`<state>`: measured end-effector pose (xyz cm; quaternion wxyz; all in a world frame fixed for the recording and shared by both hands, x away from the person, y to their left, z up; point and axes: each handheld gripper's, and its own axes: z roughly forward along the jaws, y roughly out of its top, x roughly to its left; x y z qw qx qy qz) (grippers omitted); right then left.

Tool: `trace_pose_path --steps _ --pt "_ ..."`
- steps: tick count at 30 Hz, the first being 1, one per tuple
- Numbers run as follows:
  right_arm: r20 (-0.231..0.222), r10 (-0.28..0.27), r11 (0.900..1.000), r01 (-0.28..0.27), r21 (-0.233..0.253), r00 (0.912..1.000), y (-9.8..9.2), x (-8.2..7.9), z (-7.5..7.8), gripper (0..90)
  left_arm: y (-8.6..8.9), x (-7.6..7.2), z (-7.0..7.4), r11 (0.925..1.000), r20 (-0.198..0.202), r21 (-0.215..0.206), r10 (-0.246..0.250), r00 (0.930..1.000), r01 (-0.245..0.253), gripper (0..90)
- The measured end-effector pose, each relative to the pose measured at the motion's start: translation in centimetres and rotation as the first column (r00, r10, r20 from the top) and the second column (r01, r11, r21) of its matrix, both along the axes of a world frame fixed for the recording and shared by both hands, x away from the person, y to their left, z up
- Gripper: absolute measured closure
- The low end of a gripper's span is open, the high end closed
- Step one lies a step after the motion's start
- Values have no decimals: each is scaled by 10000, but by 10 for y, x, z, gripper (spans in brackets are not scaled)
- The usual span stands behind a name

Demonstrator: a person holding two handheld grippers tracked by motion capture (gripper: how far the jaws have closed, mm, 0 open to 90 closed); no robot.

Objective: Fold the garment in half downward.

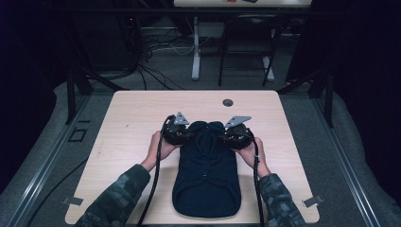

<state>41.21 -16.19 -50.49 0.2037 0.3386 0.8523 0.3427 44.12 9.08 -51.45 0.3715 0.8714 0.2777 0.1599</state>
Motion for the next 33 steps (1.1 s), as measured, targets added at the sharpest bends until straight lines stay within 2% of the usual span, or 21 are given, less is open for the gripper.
trace_pose_path --steps 5,6,11,16,22,29,33 --pt "210 189 9998 -188 -45 9996 0 -4 6 694 0 0 5 9999 57 146 -59 10000 59 721" --pt "370 195 9998 -192 -92 9991 0 -6 9 694 0 0 7 9998 77 187 -91 9999 89 723" --pt "513 118 9999 -113 -93 9986 0 -7 14 695 0 -1 15 9999 131 46 -101 9999 100 728" --pt "835 42 9999 -29 -149 9965 -2 -10 25 696 -2 -2 26 9998 519 -102 -163 9985 169 733" --pt "1301 -58 9991 113 -418 9915 0 -12 34 696 -2 -3 31 9998 868 -190 -72 9962 89 735" --pt "1659 73 9991 -4 -415 9861 0 -15 36 696 -1 -5 38 9999 1222 -55 -104 9925 112 736" --pt "1670 313 9991 -261 -334 9855 1 -18 37 688 -1 -7 42 9999 1439 132 -123 9895 105 738"
